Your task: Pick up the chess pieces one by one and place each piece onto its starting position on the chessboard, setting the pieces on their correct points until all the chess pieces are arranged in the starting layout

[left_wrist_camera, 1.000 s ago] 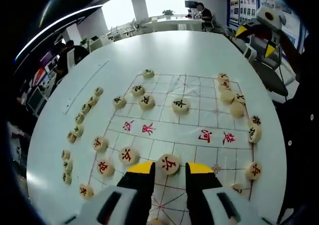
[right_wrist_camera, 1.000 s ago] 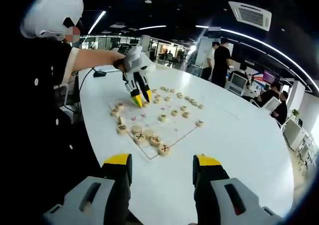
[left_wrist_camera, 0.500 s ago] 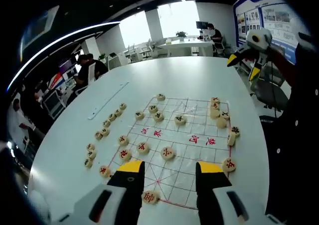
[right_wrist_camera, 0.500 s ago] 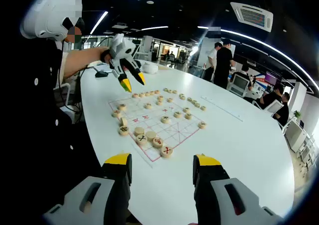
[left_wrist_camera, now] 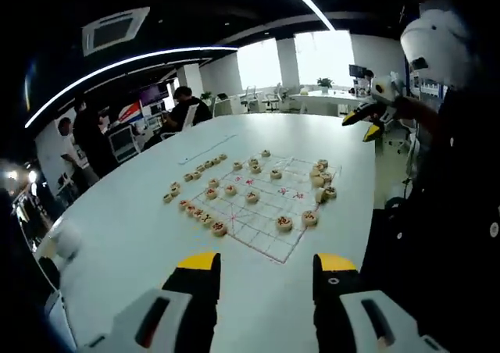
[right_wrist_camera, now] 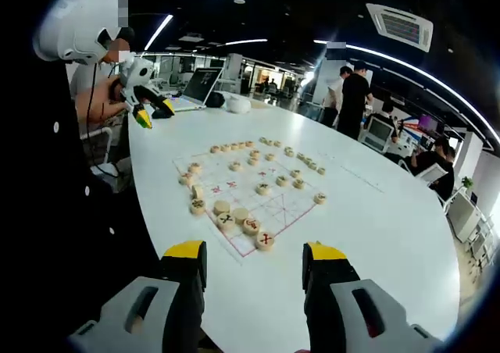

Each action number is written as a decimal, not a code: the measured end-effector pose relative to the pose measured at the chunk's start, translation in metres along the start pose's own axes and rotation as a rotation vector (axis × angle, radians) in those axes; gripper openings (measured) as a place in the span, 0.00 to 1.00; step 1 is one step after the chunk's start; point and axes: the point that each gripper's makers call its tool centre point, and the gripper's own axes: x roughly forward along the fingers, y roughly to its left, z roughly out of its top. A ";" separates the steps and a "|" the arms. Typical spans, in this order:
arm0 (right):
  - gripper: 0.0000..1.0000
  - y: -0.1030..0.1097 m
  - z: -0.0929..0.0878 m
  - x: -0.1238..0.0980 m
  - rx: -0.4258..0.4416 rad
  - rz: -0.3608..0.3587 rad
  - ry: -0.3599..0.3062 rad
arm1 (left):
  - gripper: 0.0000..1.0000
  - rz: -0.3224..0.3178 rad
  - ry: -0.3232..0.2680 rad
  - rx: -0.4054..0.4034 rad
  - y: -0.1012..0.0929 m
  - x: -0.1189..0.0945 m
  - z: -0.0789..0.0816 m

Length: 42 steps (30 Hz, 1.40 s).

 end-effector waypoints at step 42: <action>0.50 -0.005 -0.045 -0.042 0.128 -0.117 -0.010 | 0.47 -0.528 0.223 0.471 -0.119 0.202 0.135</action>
